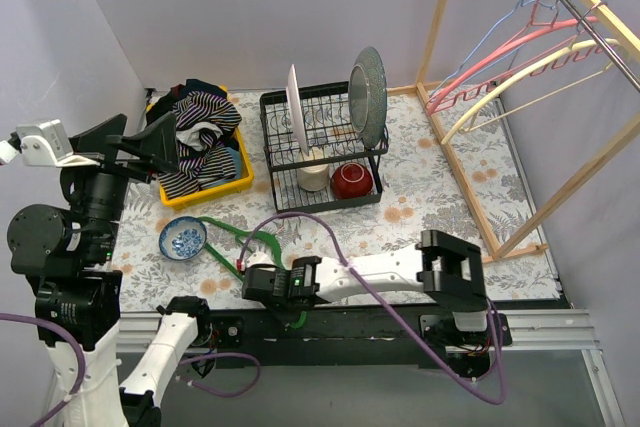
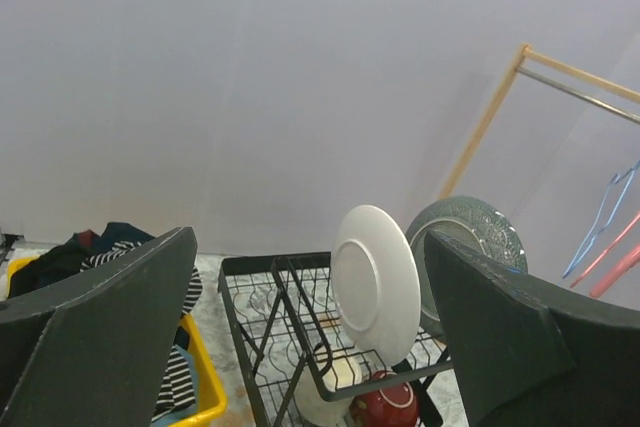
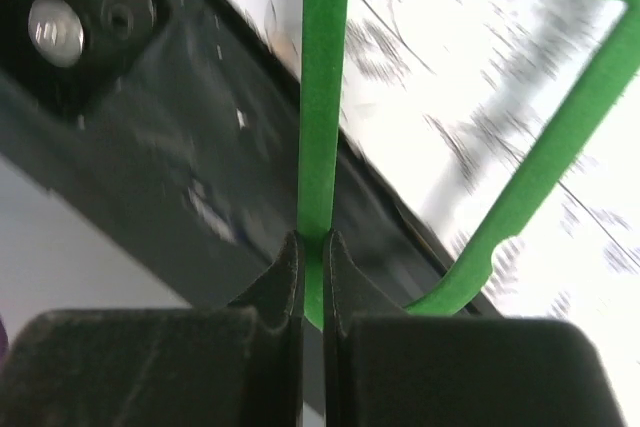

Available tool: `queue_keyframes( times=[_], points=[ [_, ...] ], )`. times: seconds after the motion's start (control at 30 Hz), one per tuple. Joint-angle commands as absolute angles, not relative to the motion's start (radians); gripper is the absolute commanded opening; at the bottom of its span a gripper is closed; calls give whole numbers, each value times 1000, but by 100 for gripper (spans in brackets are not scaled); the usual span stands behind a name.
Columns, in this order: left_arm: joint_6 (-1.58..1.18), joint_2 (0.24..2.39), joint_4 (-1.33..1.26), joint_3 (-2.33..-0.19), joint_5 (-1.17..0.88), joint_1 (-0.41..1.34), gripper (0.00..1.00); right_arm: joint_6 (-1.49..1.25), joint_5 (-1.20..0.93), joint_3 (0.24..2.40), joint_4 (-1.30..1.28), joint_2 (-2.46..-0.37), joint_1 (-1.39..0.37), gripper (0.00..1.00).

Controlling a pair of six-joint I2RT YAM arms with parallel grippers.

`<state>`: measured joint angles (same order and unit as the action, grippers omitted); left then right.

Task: Remove the tank top from the hanger
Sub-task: Move the hanger to the center of the board.

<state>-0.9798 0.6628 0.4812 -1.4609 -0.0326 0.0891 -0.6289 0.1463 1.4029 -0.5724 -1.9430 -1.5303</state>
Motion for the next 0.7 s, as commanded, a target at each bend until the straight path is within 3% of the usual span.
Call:
queue_keyframes(
  times=[0.0,0.2,0.67],
  points=[
    [-939,690,538,-1421,-73,92,98,-559,279,1373,-630,-1767,-1539,1],
    [-879,719,571,-1364,-195,91,98,-512,319,1316,-727,-1588,-1563,1],
    [-882,634,474,-1080,-738,101,98,-512,353,1229,-868,-1243,-1629,1]
  ],
)
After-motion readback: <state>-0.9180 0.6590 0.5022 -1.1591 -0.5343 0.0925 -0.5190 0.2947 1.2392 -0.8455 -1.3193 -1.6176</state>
